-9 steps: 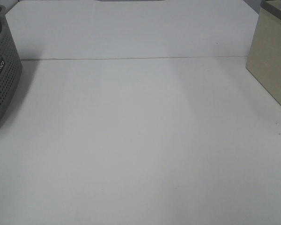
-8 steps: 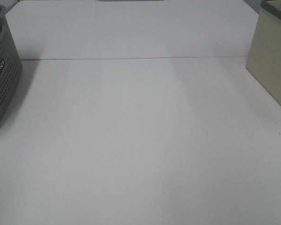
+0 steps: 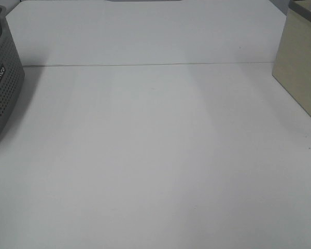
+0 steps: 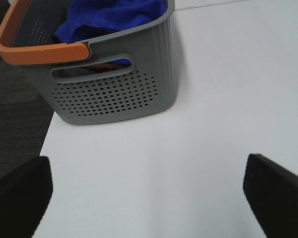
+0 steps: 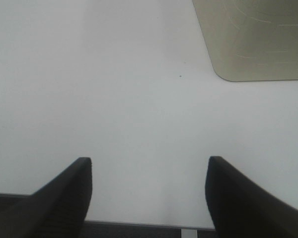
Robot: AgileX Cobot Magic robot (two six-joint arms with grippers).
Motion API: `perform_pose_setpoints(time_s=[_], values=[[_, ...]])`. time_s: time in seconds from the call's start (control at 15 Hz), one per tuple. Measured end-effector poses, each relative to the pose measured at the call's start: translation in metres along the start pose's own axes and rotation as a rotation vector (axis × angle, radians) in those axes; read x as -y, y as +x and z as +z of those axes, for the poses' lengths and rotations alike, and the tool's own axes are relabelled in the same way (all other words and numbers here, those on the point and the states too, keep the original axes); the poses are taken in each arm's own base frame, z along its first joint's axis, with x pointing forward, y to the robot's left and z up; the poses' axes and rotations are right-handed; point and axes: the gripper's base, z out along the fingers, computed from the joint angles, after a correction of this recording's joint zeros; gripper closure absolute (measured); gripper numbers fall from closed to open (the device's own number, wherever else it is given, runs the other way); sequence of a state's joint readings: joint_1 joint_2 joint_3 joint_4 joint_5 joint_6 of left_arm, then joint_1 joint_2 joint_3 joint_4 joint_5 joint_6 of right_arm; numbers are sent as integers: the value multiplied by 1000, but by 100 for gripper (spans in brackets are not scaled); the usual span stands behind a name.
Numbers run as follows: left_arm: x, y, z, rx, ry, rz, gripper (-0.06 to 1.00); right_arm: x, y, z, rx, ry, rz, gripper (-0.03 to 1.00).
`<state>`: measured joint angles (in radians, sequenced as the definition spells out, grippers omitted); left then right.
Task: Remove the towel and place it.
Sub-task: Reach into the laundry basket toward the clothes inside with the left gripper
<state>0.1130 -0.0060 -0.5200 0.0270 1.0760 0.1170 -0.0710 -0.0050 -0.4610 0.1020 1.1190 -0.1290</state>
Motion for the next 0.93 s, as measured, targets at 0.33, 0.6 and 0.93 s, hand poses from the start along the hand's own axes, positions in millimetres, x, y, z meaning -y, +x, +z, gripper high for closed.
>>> perform_pose_setpoints(time_s=[0.33, 0.6, 0.93], values=[[0, 0, 0, 0, 0, 2, -5, 0, 0, 0, 0, 1, 0, 31], [0, 0, 0, 0, -1, 7, -5, 0, 0, 0, 1, 3, -1, 31], [0, 0, 0, 0, 0, 7, -5, 0, 0, 0, 1, 3, 6, 12]])
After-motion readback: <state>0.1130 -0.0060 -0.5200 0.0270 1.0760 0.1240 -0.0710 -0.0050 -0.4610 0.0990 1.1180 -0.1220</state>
